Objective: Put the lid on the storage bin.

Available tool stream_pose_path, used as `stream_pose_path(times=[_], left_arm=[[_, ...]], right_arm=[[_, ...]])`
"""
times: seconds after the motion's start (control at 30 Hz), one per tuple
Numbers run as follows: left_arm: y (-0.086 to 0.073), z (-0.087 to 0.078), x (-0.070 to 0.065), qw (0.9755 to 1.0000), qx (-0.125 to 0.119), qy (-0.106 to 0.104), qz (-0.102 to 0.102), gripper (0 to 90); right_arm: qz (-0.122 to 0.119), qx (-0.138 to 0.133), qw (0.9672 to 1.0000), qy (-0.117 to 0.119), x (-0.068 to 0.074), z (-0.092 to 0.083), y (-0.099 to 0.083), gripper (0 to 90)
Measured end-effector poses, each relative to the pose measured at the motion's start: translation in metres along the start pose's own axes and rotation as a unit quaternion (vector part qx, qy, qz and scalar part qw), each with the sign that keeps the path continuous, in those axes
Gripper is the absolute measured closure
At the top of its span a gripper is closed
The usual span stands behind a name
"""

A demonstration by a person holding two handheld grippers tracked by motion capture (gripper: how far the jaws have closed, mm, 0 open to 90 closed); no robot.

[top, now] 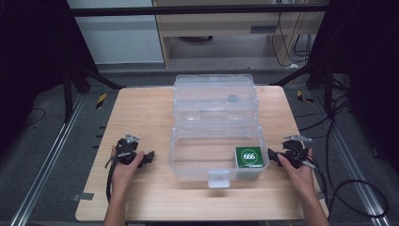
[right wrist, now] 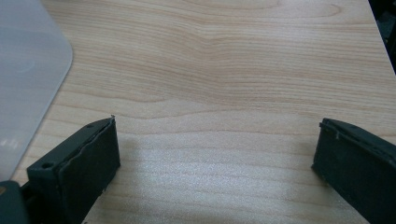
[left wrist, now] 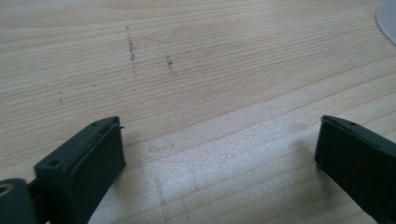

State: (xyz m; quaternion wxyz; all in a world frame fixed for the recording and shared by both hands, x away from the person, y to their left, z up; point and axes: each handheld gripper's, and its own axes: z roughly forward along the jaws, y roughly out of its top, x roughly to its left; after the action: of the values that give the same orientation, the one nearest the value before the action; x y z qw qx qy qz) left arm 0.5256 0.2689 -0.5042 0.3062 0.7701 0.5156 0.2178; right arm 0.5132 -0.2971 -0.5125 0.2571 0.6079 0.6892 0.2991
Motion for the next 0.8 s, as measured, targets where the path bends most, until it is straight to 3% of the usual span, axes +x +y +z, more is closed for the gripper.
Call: stream_pose_path(times=[0.2, 0.3, 0.4, 0.47, 0.5, 0.57, 0.6, 0.63, 0.67, 0.73, 0.77, 0.8], left_arm=[[0.005, -0.009, -0.004, 0.9993, -0.027, -0.001, 0.025, 2.3], [0.007, -0.013, -0.006, 0.999, -0.036, -0.003, 0.026, 2.7], [0.009, -0.022, -0.01, 0.998, -0.051, -0.019, 0.03, 3.2], [0.012, -0.037, -0.017, 0.9967, -0.061, -0.031, 0.042, 4.2], [0.012, -0.037, -0.017, 0.9967, -0.061, -0.031, 0.042, 4.4], [0.013, -0.055, -0.024, 0.9948, -0.075, -0.034, 0.06, 4.0], [0.015, -0.067, -0.029, 0.9934, -0.078, -0.036, 0.076, 3.6], [0.015, -0.067, -0.029, 0.9934, -0.078, -0.036, 0.076, 3.5], [0.018, -0.079, -0.033, 0.9914, -0.089, -0.05, 0.082, 3.5], [0.021, -0.09, -0.036, 0.9882, -0.11, -0.071, 0.079, 3.3], [0.025, -0.103, -0.042, 0.9843, -0.124, -0.091, 0.087, 2.4], [0.025, -0.103, -0.042, 0.9843, -0.124, -0.091, 0.087, 2.4]], right_arm=[[-0.003, 0.0, 1.0, 0.002, 0.0, 0.0, 0.0, 0.4], [-0.009, 0.0, 0.9999, 0.008, -0.001, 0.0, 0.0, 0.6], [-0.012, 0.0, 0.9998, 0.013, -0.001, 0.001, 0.001, 0.6], [-0.039, 0.003, 0.999, 0.02, -0.003, -0.002, 0.002, 5.6], [-0.039, 0.003, 0.999, 0.02, -0.003, -0.002, 0.002, 5.6], [-0.093, -0.005, 0.9955, -0.014, -0.006, -0.015, 0.007, 5.9], [-0.115, -0.009, 0.9929, -0.028, -0.011, -0.031, 0.016, 6.8], [-0.115, -0.009, 0.9929, -0.028, -0.011, -0.031, 0.016, 6.8], [-0.12, -0.01, 0.9922, -0.035, -0.011, -0.039, 0.02, 7.6], [-0.146, -0.024, 0.9856, -0.082, -0.01, -0.065, 0.03, 5.6], [-0.17, -0.046, 0.978, -0.111, -0.007, -0.089, 0.035, 6.3], [-0.17, -0.046, 0.978, -0.111, -0.007, -0.089, 0.035, 6.3]])
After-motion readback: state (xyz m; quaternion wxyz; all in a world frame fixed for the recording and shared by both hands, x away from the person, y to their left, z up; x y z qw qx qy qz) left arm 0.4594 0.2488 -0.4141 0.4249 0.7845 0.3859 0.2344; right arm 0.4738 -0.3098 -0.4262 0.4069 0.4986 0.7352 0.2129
